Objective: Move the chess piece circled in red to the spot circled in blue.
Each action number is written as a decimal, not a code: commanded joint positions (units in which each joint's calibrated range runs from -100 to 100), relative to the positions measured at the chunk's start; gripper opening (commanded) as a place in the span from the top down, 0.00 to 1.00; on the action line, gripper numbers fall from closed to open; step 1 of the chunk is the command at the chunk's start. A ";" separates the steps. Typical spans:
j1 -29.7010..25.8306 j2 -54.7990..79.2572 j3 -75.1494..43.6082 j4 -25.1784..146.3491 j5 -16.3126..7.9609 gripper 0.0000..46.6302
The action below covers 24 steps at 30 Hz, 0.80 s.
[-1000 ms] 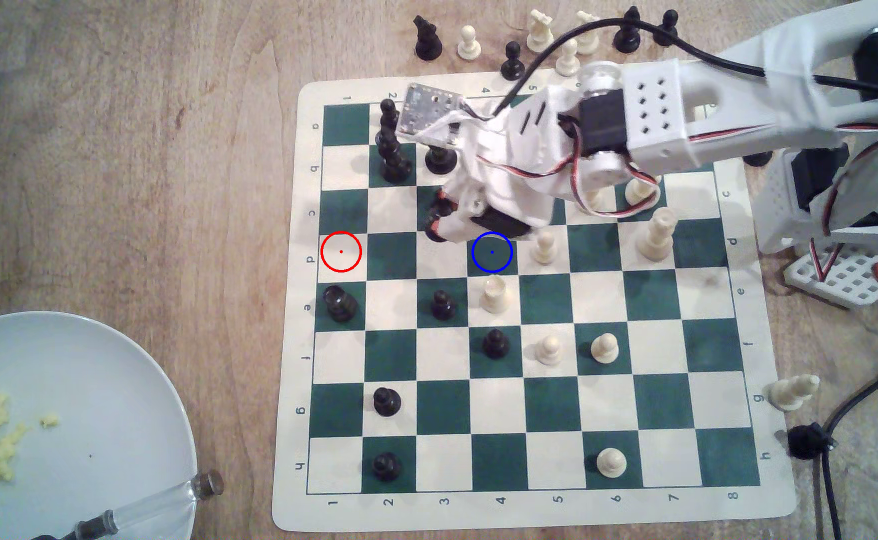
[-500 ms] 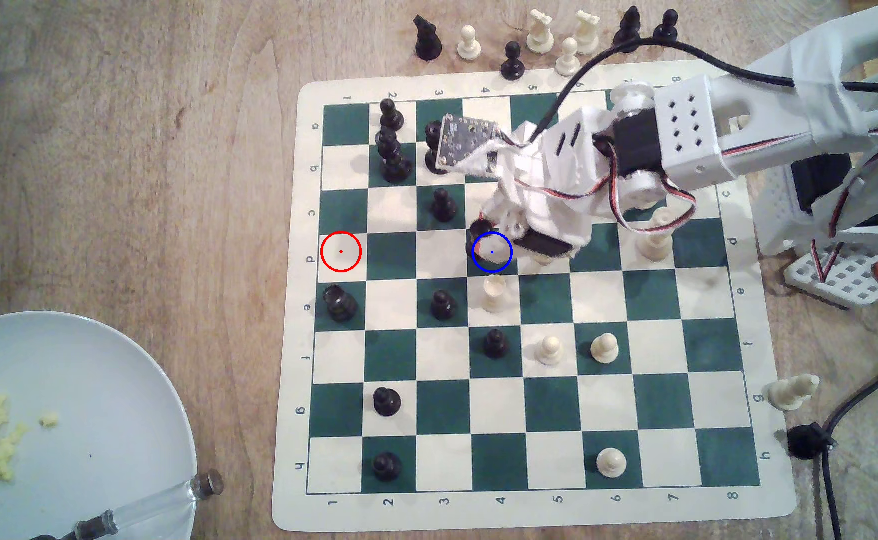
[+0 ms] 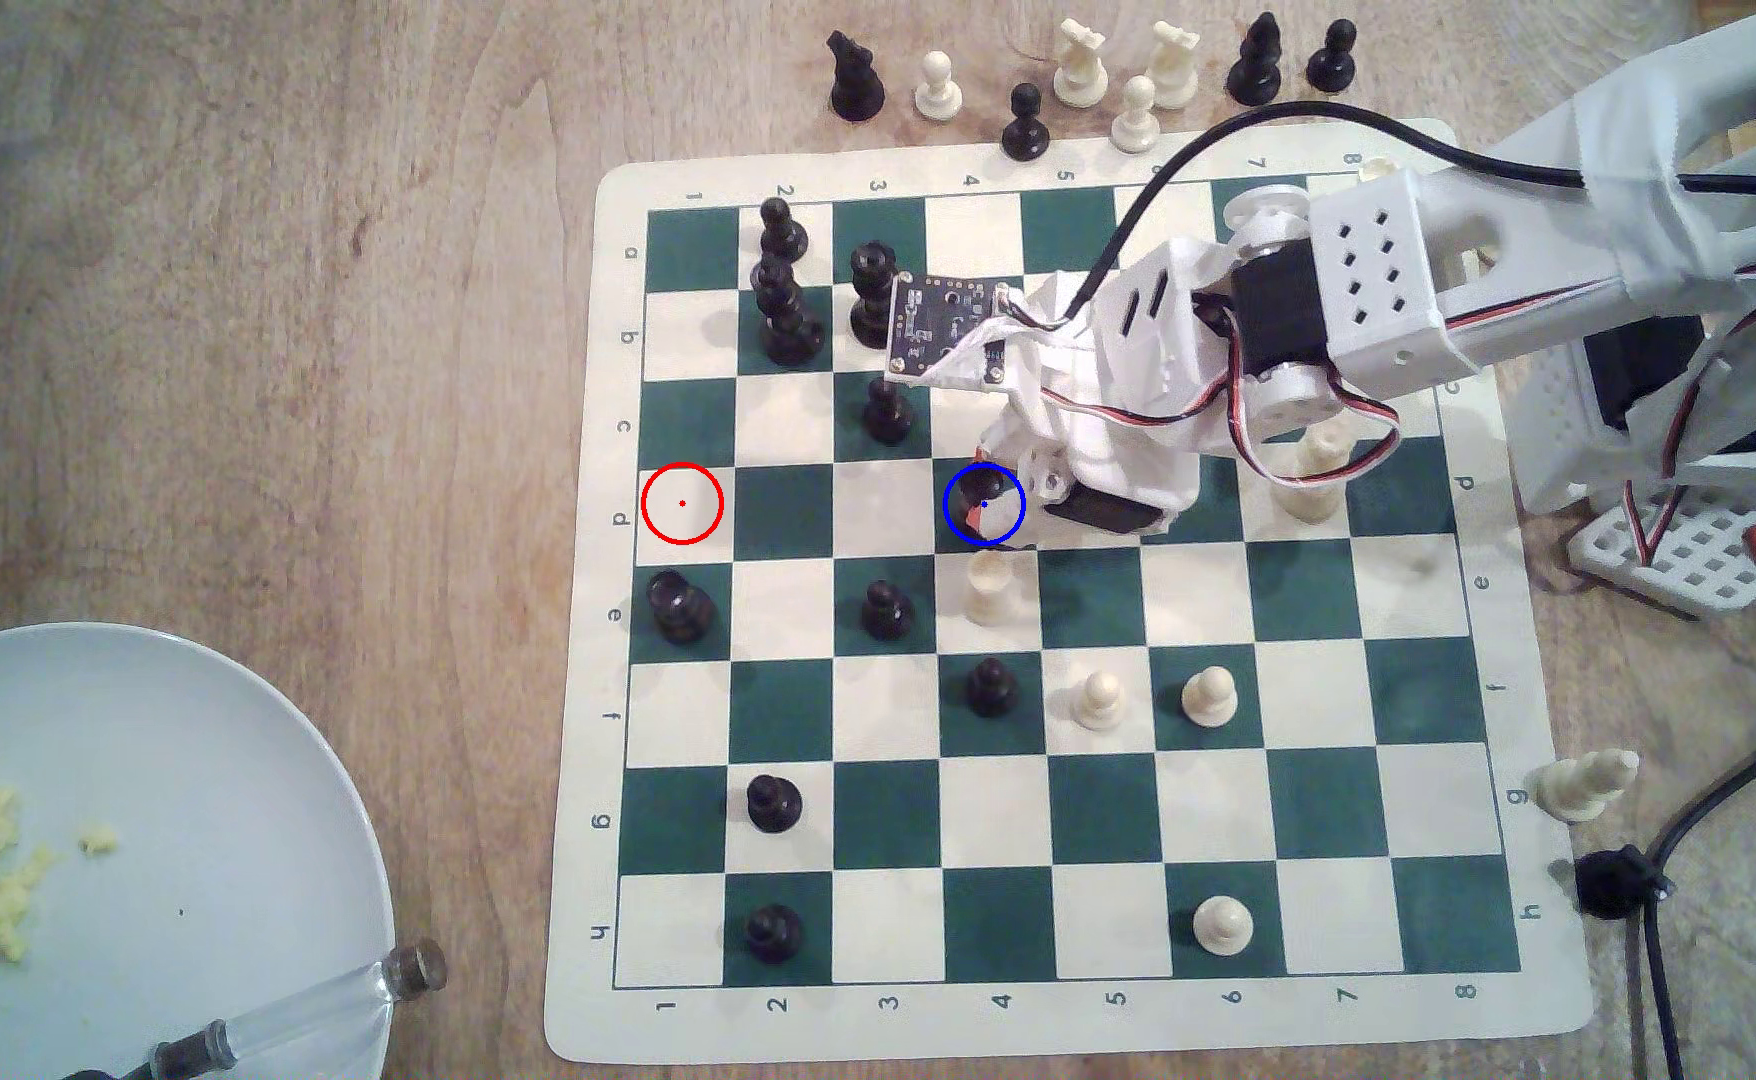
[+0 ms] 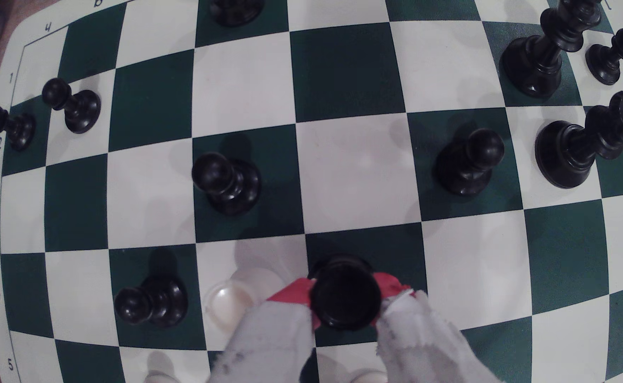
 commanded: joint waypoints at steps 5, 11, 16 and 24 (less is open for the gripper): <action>0.04 1.08 -0.78 -0.91 0.78 0.98; 0.35 2.19 -1.51 -1.65 0.88 0.97; 1.06 2.44 -1.51 -1.73 1.12 0.97; 1.61 2.95 -1.60 -2.63 1.27 0.97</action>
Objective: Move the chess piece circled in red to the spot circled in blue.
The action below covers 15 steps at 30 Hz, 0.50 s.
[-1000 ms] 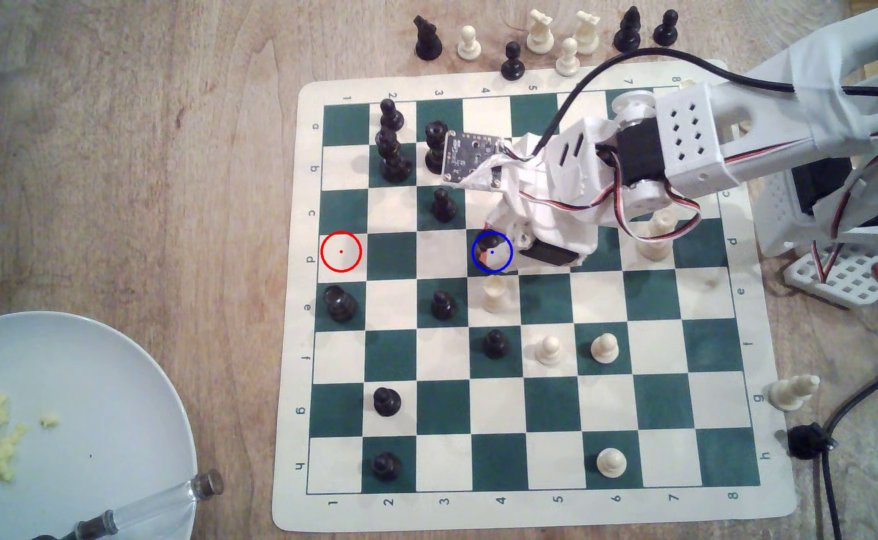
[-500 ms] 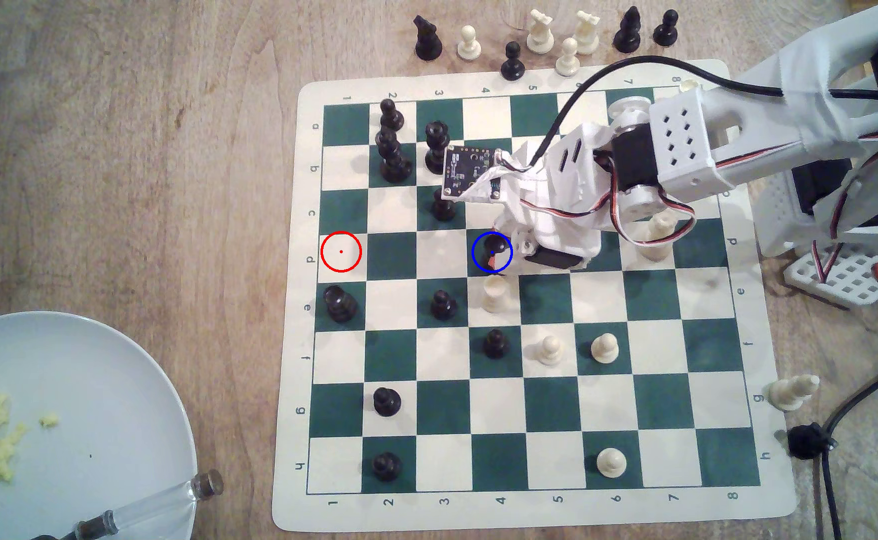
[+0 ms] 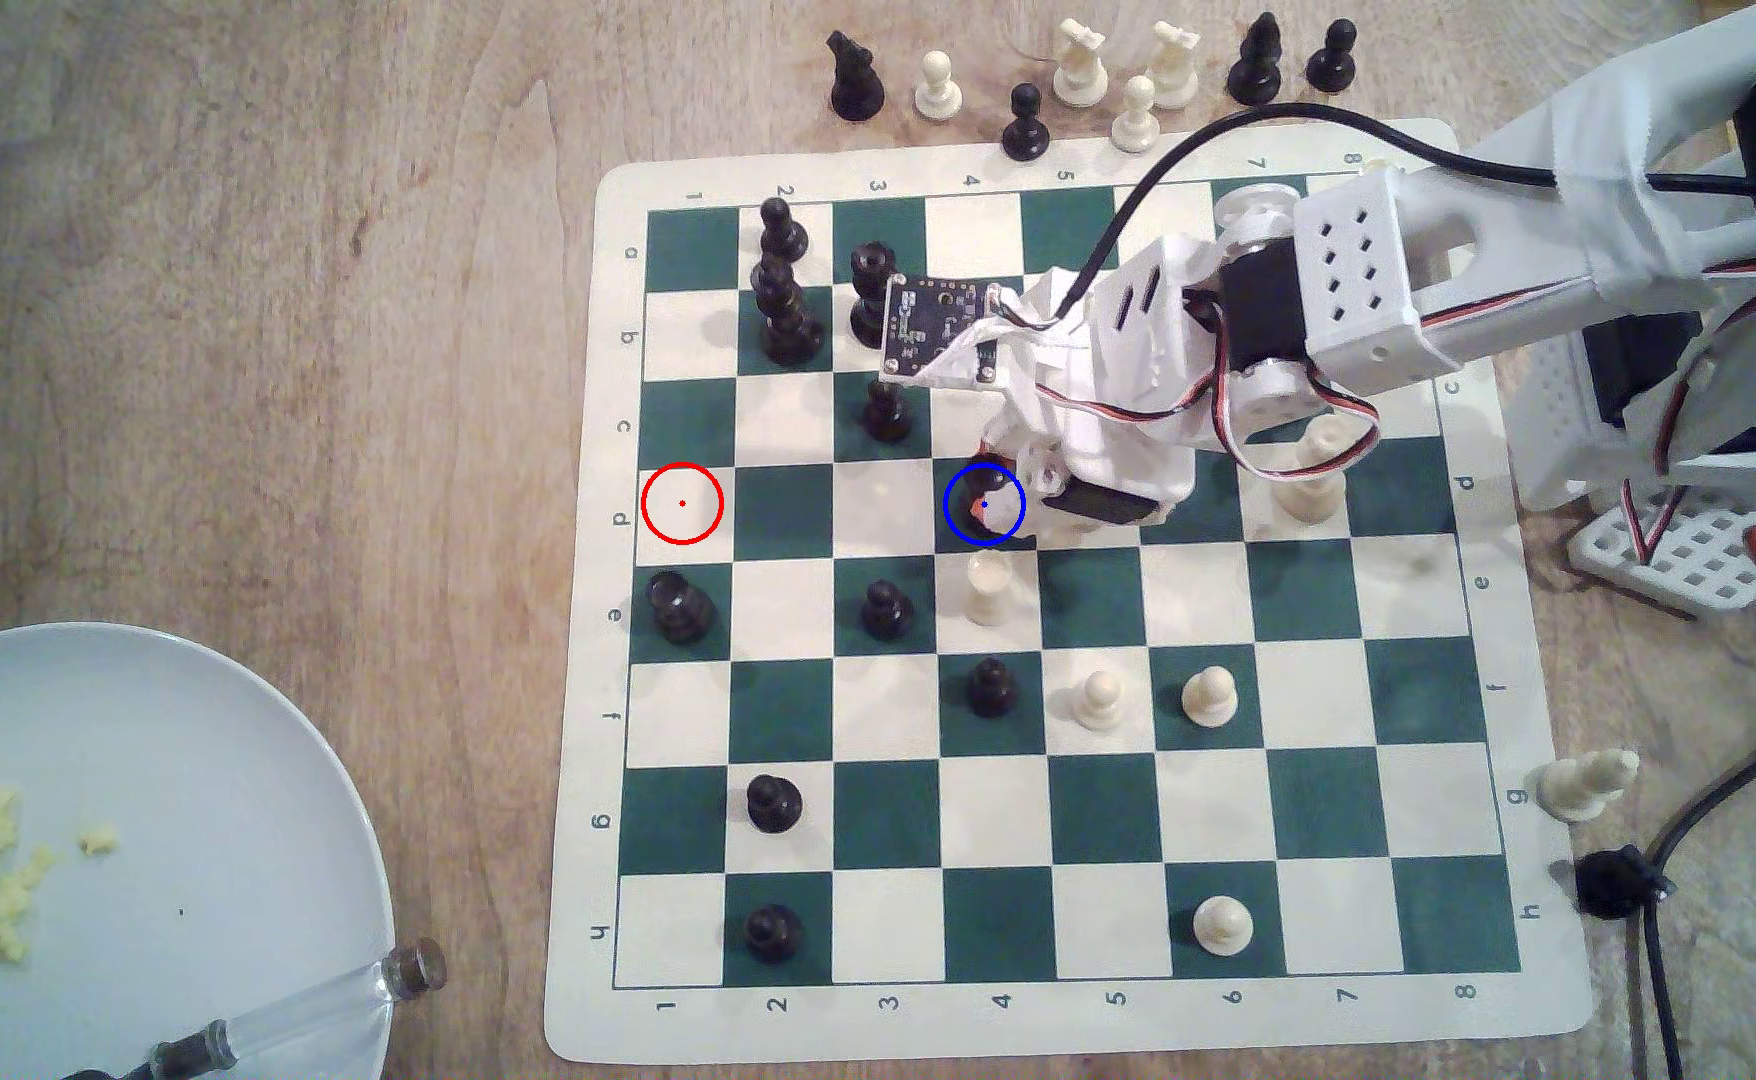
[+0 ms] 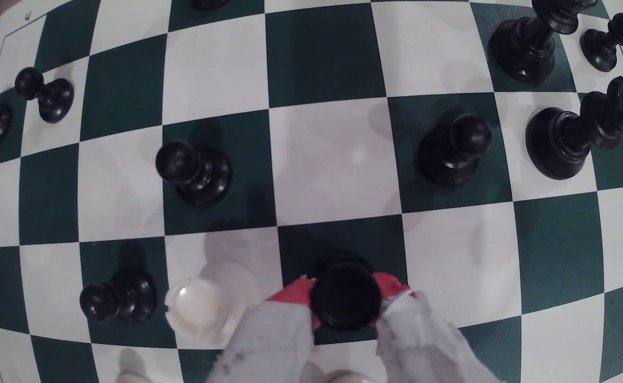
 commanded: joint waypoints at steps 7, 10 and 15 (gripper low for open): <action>0.83 -0.06 -1.69 -2.09 0.15 0.88; 0.98 -0.57 -1.69 -2.17 0.15 0.78; 1.69 -1.85 -2.05 -1.76 0.15 0.76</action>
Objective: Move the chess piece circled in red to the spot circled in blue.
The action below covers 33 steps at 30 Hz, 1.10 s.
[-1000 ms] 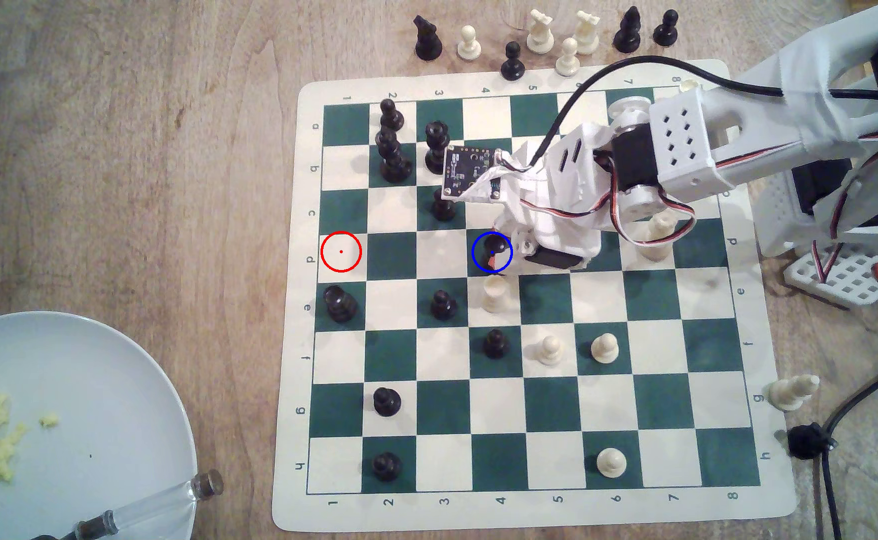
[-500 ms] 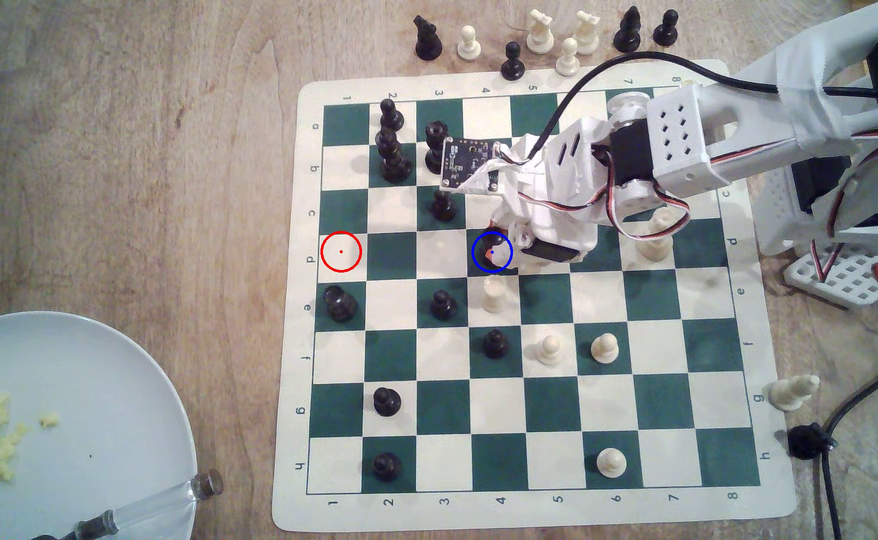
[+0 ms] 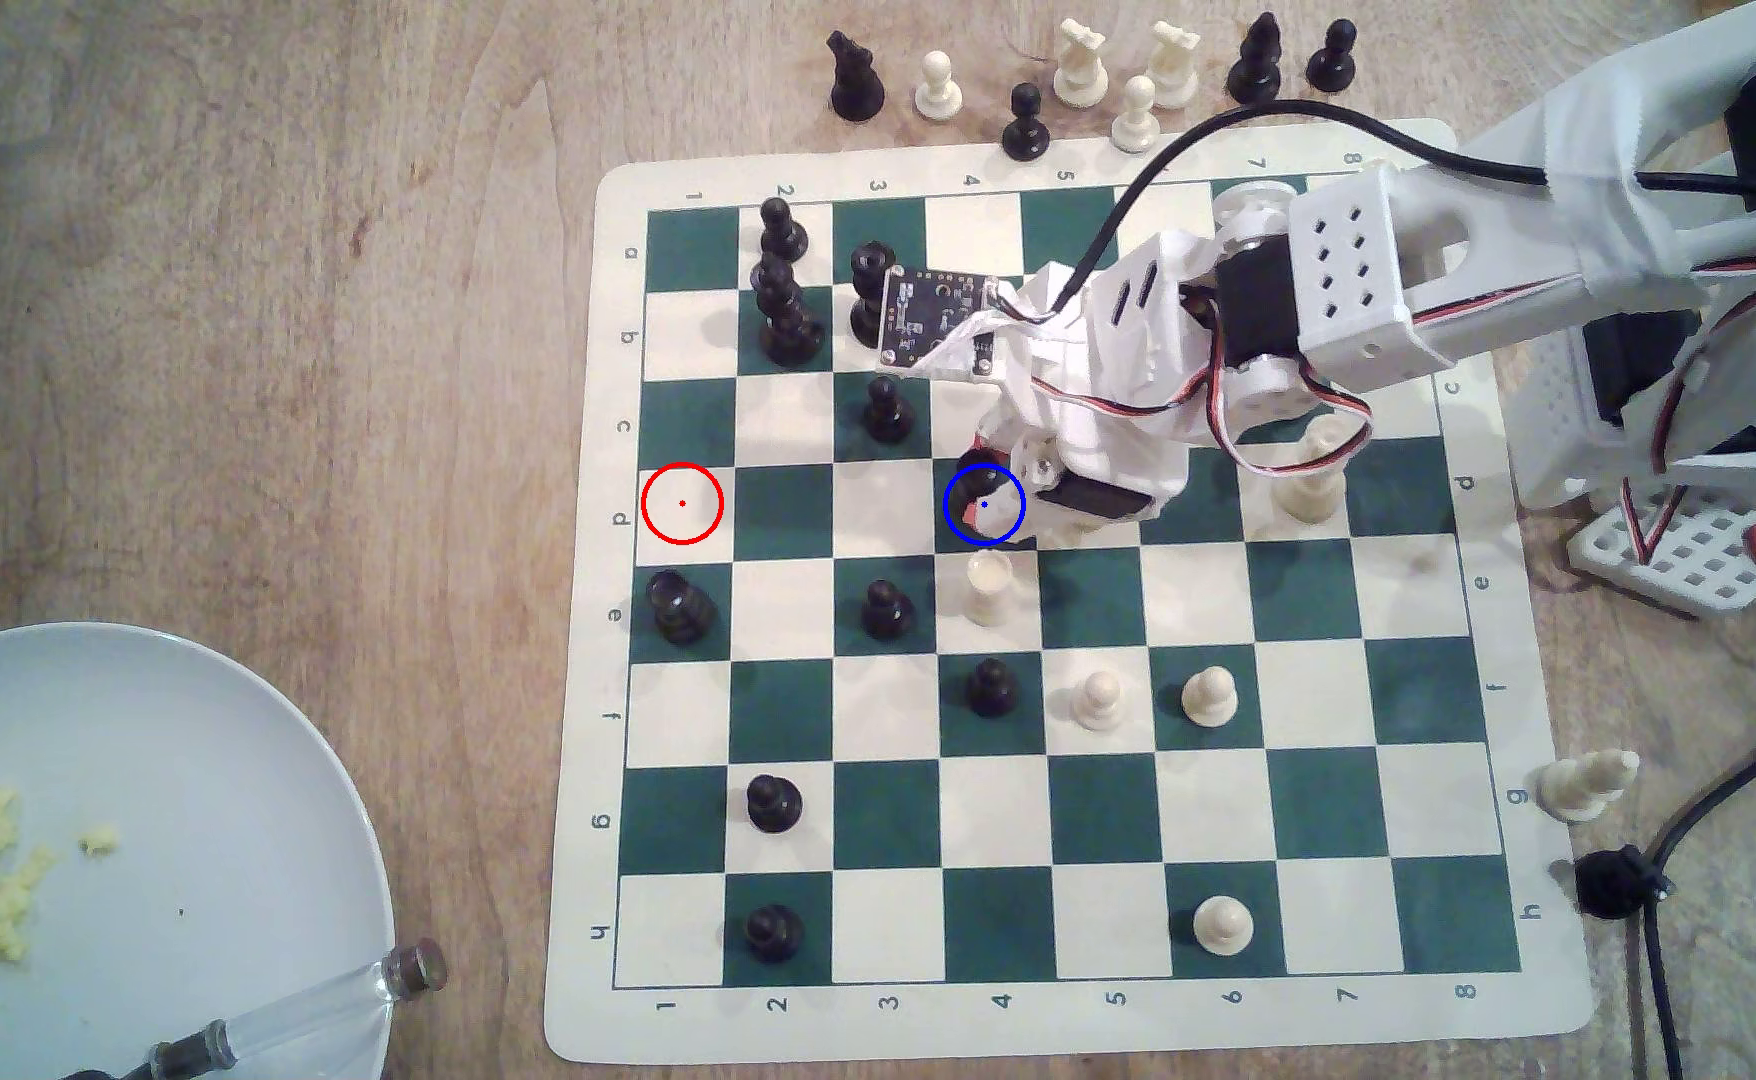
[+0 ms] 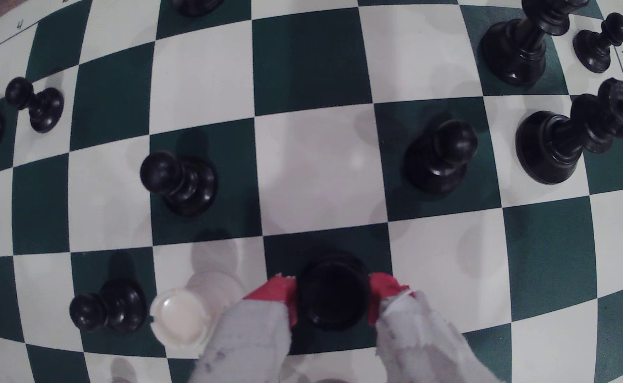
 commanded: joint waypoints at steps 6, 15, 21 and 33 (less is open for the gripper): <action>1.27 -5.57 -4.41 2.95 -0.39 0.72; 0.96 -13.13 -11.12 12.70 -2.20 0.71; 1.12 -30.95 2.21 0.99 -2.39 0.99; 2.84 -51.16 37.75 -54.38 2.59 1.00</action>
